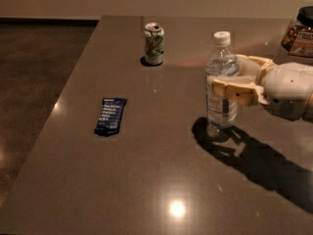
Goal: Place blue plastic bottle upright
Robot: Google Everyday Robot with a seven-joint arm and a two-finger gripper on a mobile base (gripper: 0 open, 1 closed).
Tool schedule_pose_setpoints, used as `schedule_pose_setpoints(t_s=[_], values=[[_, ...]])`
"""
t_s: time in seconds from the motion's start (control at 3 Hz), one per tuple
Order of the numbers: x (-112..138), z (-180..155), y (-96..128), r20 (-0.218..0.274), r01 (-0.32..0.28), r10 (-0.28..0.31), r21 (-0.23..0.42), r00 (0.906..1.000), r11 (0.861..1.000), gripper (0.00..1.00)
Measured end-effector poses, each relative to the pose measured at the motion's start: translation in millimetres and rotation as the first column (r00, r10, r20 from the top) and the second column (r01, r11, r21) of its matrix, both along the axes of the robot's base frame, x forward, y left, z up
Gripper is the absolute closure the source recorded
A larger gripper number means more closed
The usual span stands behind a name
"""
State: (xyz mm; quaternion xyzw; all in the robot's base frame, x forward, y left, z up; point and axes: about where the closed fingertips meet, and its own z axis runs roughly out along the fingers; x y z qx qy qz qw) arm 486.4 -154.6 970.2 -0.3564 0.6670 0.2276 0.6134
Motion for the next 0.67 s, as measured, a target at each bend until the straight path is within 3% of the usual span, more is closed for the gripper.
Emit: schedule_pose_setpoints(t_s=[0.67], values=[[-4.0,-5.9,-13.6,0.117,-0.032,0.023,0.077,0.9929,0.996,1.0]])
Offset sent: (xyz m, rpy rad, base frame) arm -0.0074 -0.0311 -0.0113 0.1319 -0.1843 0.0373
